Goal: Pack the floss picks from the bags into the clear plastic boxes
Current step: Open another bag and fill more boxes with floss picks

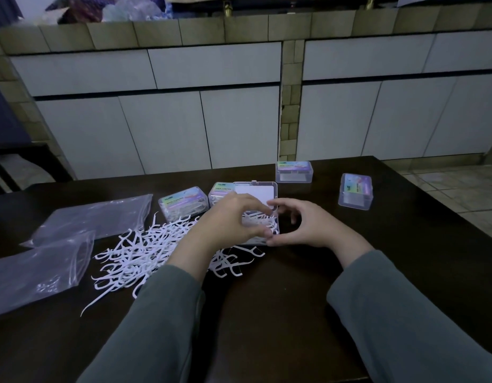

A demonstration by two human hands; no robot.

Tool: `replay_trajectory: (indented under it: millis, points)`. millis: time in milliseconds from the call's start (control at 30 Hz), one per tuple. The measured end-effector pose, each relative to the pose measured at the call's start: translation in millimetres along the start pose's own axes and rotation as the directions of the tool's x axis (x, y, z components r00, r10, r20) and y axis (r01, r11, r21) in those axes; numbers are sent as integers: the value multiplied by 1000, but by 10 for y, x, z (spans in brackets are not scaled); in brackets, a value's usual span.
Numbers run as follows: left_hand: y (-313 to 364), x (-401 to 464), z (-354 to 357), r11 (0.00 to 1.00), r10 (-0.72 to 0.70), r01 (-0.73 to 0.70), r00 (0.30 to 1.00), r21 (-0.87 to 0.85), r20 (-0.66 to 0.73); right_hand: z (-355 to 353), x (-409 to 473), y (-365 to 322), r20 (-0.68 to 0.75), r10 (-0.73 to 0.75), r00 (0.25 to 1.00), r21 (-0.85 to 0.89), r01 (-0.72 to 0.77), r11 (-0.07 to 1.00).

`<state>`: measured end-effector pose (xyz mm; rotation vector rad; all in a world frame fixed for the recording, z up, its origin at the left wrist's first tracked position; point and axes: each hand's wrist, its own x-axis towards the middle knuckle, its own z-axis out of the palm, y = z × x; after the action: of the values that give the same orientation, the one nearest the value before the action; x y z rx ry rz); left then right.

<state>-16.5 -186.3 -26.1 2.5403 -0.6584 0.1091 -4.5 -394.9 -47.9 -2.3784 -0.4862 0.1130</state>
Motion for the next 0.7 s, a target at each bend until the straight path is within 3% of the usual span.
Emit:
replay_trajectory:
  millis: [200,367,433,600,700]
  points:
    - [25,41,76,999,-35,37,997,23,-62,9,10,21,-10,21,1000,-14,-21,1000]
    - [64,46,75,992,16,-14,1000,122,-18,15,3,9,-7,16,1000,-18,-16,1000]
    - [39,18,39,997,2,0,999,83,-32,6,-4,2,-4,20,1000,-16,-20,1000]
    - [-234,-111,-180,991,-134,128,960,-41,-247,18,1,-19,-26,36,999,-16,-37,999]
    - [-296,-165,-185,981,-192,179,953,-73,-233,24,5,-11,-28,39,999,-22,-40,999]
